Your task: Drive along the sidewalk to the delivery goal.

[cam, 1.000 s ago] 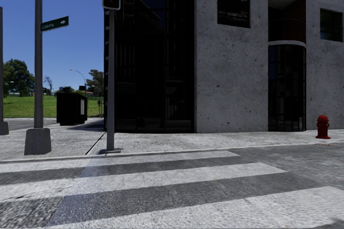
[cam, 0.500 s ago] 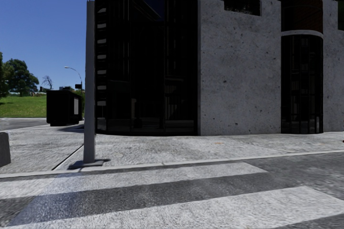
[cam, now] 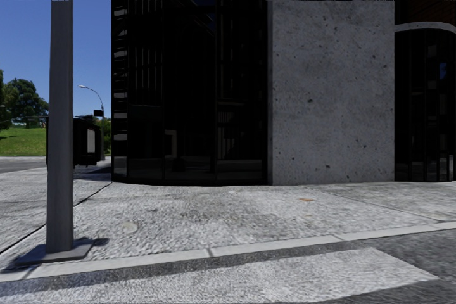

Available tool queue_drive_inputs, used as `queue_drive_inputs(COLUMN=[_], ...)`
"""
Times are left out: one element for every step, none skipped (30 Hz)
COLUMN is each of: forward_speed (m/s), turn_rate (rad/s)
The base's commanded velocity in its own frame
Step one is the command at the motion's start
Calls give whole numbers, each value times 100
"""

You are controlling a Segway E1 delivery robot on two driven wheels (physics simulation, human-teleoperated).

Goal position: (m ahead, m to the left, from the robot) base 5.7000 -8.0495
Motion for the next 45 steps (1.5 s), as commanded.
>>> queue_drive_inputs(forward_speed=[187,187,170,159,150,139,136,134,134,134,133,123,117,113,111,111,111,111,111,111,111,111,111,111,111,111,111,111,111,111,111,111,111,111,111,111,110,110,110,110,110,110,110,110,110], turn_rate=[0,0,0,0,0,-6,-10,-14,-14,-16,-17,-19,-20,-21,-22,-23,-23,-24,-24,-25,-26,-27,-27,-27,-27,-27,-27,-27,-28,-31,-33,-34,-34,-35,-35,-36,-36,-44,-45,-45,-45,-45,-45,-45,-45])
